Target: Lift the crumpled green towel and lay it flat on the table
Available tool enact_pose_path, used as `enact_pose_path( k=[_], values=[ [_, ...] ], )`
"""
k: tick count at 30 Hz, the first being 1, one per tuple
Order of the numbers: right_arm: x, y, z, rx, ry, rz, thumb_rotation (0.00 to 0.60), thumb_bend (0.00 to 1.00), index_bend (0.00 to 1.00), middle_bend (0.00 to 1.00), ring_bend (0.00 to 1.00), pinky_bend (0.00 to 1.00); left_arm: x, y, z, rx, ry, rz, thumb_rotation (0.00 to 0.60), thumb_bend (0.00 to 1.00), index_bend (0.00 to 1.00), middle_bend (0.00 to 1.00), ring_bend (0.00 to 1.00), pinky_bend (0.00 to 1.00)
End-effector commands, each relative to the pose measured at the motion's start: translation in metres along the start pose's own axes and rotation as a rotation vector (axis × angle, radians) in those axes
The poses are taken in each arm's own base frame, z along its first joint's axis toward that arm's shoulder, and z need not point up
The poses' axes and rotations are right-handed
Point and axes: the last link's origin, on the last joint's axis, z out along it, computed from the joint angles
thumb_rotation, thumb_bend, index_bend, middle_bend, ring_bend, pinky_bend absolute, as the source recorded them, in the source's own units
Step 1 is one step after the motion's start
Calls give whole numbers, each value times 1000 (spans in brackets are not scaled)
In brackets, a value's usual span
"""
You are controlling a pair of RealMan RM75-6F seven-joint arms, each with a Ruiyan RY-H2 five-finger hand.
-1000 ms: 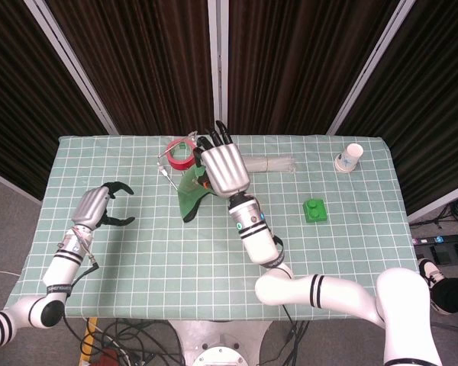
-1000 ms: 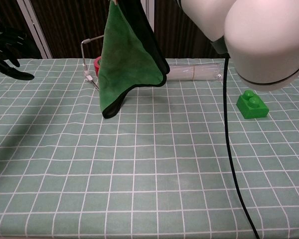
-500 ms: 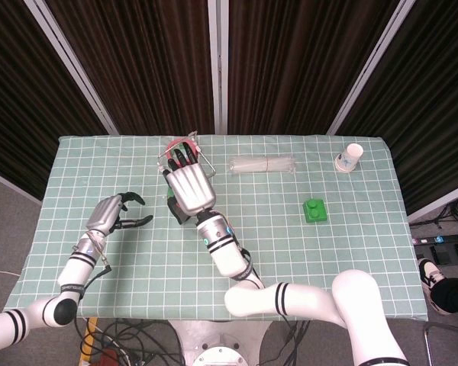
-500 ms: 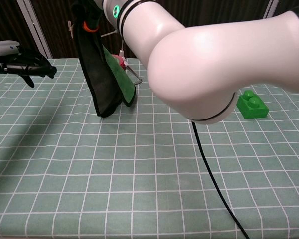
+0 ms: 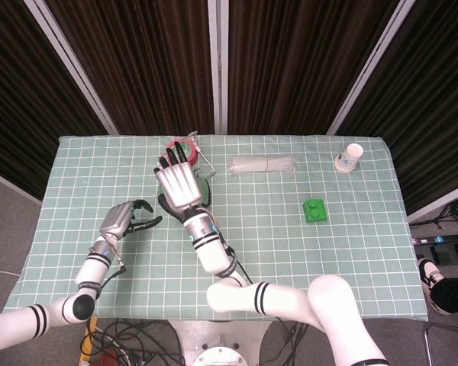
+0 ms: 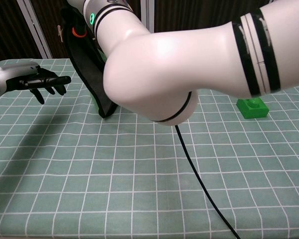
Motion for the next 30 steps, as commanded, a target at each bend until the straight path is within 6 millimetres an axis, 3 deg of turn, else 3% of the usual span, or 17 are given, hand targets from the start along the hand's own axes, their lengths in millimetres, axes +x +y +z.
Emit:
enact_pose_path(
  k=[1,13,17,21,30],
  values=[
    [-5,-11,5,-7,-13,20,600,454,787,316,128,69,-2,6,4,-1,0,5,166,0,369,324,255,376],
    [-11,-29,14,-20,-7,40,600,454,781,310,125,69,-4,22,13,7,-21,-20,165,0,368,324,255,376],
    [-5,-32,16,-31,2,101,600,454,779,310,126,69,-4,24,16,17,-4,-22,168,0,369,324,255,376],
    [7,-29,17,-38,32,134,600,454,779,310,125,69,-6,22,20,40,-11,-61,242,13,373,324,255,377],
    [33,-11,14,-49,75,178,600,453,778,309,127,69,-6,16,22,57,19,-82,326,48,389,324,255,377]
  ],
)
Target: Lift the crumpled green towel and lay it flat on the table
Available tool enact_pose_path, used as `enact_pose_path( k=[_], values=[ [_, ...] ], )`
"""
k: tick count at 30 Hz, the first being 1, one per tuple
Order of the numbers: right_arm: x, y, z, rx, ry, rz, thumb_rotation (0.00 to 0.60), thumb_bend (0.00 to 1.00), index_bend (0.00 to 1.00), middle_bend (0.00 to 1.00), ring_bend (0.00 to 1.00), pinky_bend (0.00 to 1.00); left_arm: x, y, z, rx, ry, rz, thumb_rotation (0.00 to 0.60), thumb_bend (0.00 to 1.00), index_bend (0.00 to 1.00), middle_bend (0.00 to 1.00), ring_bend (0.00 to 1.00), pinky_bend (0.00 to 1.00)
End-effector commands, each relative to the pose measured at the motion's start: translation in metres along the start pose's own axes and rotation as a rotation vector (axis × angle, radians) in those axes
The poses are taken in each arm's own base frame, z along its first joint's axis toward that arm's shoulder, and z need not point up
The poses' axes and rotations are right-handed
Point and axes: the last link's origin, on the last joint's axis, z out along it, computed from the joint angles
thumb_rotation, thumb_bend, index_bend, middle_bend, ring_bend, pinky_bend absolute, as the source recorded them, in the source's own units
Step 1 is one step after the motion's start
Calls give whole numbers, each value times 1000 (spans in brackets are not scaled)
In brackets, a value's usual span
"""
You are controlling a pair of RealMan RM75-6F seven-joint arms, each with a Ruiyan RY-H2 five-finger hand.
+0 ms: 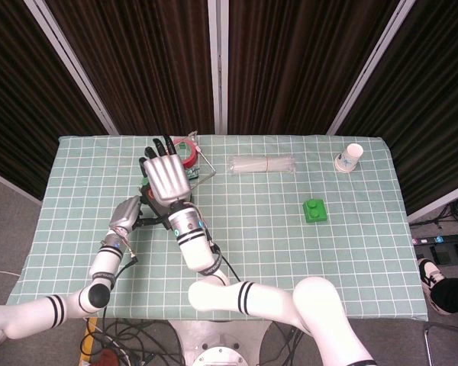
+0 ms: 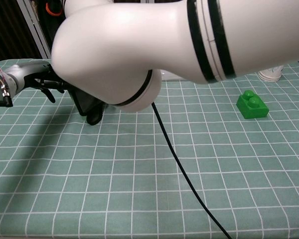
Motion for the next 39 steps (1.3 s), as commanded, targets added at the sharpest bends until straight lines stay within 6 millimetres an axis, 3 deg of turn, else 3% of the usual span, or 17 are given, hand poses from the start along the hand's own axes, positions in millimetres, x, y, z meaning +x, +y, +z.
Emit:
enact_pose_path(
  k=[1,18,25,32,39],
  values=[
    [11,11,-1,-12,19,-2,600,455,777,309,127,69,0,-1,1,4,11,-4,331,52,391,324,255,377],
    [18,20,-5,-24,3,17,600,454,775,310,129,69,1,-5,1,10,29,0,495,151,536,324,255,377],
    [18,20,-8,-25,-4,27,600,455,774,310,129,70,2,-4,1,-5,42,-18,541,307,618,340,255,377],
    [21,35,-12,-47,-16,66,600,454,773,310,129,71,10,-6,1,-22,72,-52,548,497,684,400,257,377],
    [35,57,-20,-67,-15,110,600,454,772,311,129,71,26,-10,-7,-53,103,-41,552,566,713,418,260,377]
  ],
)
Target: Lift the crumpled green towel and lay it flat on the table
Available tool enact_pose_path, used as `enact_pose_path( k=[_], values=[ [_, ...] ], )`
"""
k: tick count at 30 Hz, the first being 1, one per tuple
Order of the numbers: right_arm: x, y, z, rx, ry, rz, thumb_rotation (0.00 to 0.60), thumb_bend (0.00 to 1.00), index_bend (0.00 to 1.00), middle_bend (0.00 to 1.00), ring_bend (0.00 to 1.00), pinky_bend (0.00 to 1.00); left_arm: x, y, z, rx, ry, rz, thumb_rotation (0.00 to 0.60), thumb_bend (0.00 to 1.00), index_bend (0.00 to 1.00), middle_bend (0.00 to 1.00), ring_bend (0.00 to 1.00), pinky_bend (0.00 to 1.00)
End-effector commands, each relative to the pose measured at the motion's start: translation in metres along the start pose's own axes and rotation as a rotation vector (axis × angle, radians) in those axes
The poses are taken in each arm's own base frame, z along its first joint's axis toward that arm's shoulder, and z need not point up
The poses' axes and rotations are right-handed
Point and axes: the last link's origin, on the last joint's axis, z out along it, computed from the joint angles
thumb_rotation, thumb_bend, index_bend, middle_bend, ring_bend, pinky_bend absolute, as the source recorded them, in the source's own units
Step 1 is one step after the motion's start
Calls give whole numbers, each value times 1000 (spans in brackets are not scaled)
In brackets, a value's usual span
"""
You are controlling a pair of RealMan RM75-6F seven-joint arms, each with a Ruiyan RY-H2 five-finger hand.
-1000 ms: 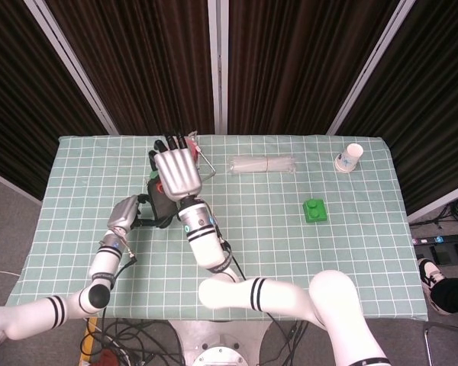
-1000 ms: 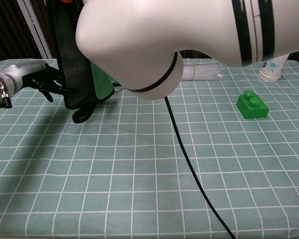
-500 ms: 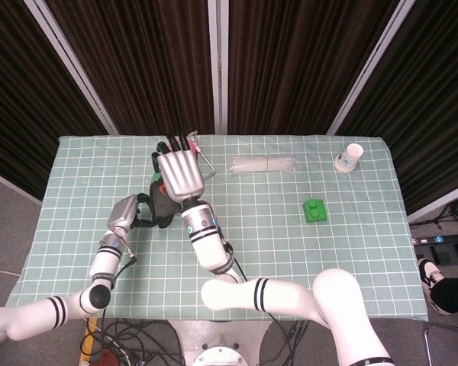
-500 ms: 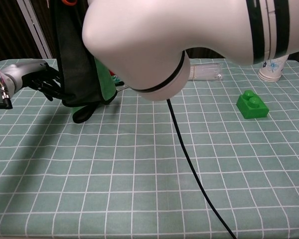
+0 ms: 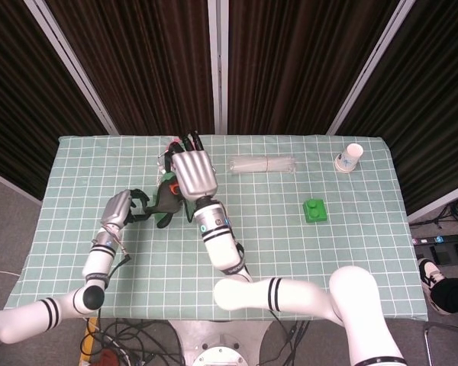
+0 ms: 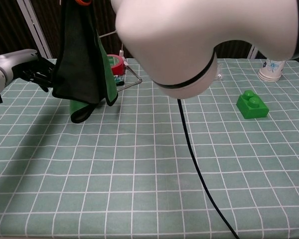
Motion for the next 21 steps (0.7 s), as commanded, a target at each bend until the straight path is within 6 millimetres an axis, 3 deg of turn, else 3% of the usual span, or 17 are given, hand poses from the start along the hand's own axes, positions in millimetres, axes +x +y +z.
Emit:
enact_pose_path(
  k=[1,11,21],
  values=[
    [10,14,-5,-13,7,17,600,454,772,310,128,71,10,-1,-5,-18,17,6,555,567,715,419,260,377],
    [41,63,-24,-46,10,50,600,453,772,310,128,72,61,8,-16,-119,126,63,594,572,720,422,261,377],
    [36,94,-12,-83,-36,107,600,455,772,310,127,71,84,17,7,-141,294,173,600,571,720,422,261,376]
  ],
)
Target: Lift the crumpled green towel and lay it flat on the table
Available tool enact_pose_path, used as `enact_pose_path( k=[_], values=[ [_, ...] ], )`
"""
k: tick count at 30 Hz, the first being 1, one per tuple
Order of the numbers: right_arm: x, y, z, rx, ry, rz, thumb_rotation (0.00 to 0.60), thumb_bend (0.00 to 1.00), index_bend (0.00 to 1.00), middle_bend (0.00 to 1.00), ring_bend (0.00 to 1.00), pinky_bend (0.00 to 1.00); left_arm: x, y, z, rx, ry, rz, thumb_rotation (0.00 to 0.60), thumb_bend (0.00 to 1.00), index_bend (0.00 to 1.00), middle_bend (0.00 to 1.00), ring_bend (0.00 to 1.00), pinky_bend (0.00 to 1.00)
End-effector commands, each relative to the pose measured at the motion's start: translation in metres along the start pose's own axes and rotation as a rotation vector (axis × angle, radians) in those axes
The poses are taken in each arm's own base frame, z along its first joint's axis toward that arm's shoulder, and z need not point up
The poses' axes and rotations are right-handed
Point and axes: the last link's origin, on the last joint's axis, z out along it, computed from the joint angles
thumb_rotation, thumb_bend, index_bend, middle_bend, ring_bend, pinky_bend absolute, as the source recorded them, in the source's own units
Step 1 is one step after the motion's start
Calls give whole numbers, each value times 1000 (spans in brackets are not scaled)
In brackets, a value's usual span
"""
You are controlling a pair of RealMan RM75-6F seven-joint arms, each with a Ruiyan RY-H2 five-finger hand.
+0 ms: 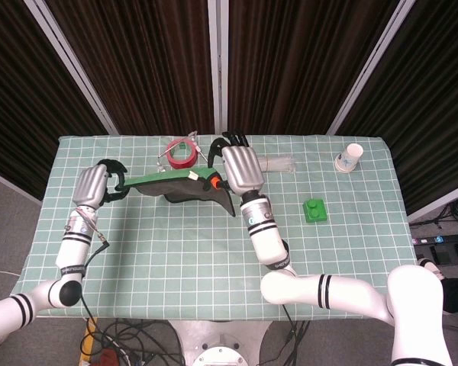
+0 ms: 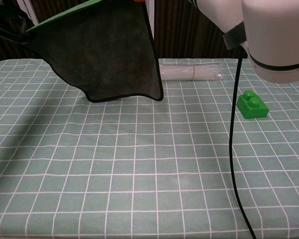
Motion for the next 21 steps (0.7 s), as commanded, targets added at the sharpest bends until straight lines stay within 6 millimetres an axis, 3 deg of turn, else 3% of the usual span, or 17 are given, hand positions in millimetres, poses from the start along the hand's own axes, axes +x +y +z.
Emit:
enact_pose_path(
  k=[1,7,15,21],
  values=[
    [0,10,8,-4,-7,23,600,455,772,310,126,71,5,2,14,-5,88,26,600,571,720,422,261,376],
    [1,19,14,30,-13,65,600,454,771,311,124,71,11,1,21,-22,157,39,600,570,718,422,261,376],
    [-6,36,3,87,-76,95,600,454,772,318,121,69,8,-2,-5,-102,165,91,600,564,712,422,260,376],
    [-15,54,-17,124,-188,74,600,453,772,318,114,65,-7,-6,-32,-164,77,170,600,563,712,422,260,376]
  ],
)
